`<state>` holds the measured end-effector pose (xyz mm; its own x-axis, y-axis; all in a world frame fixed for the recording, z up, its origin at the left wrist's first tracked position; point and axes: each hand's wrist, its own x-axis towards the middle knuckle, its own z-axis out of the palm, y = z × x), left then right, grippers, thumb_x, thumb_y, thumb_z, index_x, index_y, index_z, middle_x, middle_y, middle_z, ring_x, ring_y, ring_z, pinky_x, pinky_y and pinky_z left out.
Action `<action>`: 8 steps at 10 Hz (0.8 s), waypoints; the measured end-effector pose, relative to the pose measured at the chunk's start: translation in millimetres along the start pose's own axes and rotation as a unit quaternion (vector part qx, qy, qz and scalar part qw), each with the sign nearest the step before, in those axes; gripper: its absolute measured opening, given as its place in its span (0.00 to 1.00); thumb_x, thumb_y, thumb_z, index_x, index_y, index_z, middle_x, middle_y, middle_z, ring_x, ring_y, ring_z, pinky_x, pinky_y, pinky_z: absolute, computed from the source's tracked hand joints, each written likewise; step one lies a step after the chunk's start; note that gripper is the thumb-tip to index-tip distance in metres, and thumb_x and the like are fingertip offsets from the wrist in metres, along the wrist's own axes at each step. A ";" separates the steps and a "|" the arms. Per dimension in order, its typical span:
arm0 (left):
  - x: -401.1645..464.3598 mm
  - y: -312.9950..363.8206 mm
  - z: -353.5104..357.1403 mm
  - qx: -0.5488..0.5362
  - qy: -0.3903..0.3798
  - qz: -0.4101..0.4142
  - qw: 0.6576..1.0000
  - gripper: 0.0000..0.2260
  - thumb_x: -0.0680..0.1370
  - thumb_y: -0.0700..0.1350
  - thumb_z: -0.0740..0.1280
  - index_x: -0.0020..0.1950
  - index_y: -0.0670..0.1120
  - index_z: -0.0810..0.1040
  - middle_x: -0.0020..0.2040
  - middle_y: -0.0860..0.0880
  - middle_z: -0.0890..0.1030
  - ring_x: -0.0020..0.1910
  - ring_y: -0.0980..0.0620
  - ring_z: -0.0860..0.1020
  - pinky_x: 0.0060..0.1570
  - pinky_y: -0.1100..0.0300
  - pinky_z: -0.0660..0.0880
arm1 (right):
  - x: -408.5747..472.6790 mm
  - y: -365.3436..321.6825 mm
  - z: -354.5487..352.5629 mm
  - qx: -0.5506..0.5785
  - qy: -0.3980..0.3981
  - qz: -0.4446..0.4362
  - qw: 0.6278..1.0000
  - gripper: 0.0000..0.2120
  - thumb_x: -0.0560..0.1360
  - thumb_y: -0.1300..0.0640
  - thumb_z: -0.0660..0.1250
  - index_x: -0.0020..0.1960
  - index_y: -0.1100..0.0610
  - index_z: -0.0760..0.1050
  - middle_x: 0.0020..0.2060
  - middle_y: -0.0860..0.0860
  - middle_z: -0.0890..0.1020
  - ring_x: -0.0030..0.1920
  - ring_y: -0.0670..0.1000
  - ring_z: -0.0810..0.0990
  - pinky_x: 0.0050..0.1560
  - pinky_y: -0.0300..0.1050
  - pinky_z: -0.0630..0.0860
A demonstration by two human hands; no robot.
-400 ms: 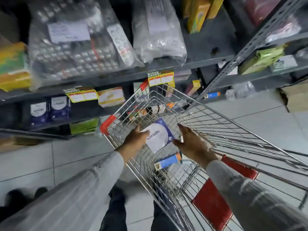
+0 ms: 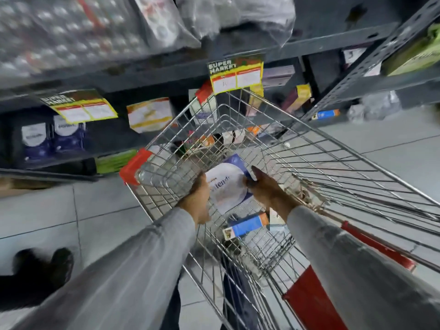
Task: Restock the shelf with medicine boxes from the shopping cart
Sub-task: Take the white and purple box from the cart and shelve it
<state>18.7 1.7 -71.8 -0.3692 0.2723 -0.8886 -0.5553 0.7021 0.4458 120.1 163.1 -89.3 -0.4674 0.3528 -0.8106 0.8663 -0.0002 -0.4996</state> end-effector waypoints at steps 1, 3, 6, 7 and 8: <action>28.9 -13.4 9.8 -0.209 0.025 -0.137 0.968 0.28 0.73 0.74 0.58 0.48 0.51 0.79 0.50 0.47 0.81 0.46 0.49 0.78 0.41 0.56 0.75 | 12.5 5.6 3.0 0.039 -0.041 -0.009 0.998 0.17 0.80 0.52 0.66 0.66 0.55 0.75 0.60 0.60 0.83 0.58 0.61 0.83 0.58 0.57 0.81; 26.3 -18.1 2.2 -0.233 0.057 -0.149 0.959 0.46 0.54 0.84 0.62 0.58 0.52 0.81 0.61 0.44 0.83 0.56 0.46 0.80 0.45 0.55 0.79 | -17.7 -11.5 -4.3 -0.045 0.075 -0.053 0.995 0.09 0.77 0.57 0.68 0.56 0.56 0.79 0.49 0.55 0.84 0.51 0.58 0.83 0.47 0.47 0.78; -169.7 82.8 -39.2 -0.204 -0.007 0.046 0.978 0.32 0.78 0.72 0.52 0.61 0.50 0.83 0.55 0.45 0.86 0.45 0.47 0.82 0.39 0.57 0.73 | -168.3 -95.7 -45.6 0.031 0.233 -0.185 0.954 0.07 0.69 0.53 0.73 0.45 0.54 0.81 0.36 0.51 0.86 0.35 0.54 0.86 0.44 0.58 0.84; -235.4 105.2 -66.4 -0.229 -0.018 0.128 0.965 0.27 0.81 0.68 0.54 0.60 0.51 0.83 0.54 0.48 0.88 0.48 0.49 0.83 0.42 0.57 0.75 | -231.3 -138.8 -50.3 0.040 0.265 -0.242 0.932 0.07 0.72 0.52 0.73 0.45 0.54 0.81 0.35 0.49 0.86 0.37 0.51 0.86 0.44 0.57 0.83; -301.2 125.0 -100.7 -0.254 -0.019 0.210 0.944 0.26 0.81 0.66 0.55 0.59 0.52 0.84 0.52 0.51 0.89 0.52 0.49 0.84 0.49 0.54 0.76 | -295.3 -183.5 -47.1 0.033 0.315 -0.300 0.900 0.08 0.74 0.51 0.75 0.46 0.54 0.80 0.37 0.44 0.85 0.39 0.37 0.83 0.42 0.39 0.79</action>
<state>-14.6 -58.9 262.5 -0.6154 0.4863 -0.6203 -0.6549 0.1225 0.7457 107.5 103.1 256.2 -0.6365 0.7685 -0.0648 0.4693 0.3193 -0.8233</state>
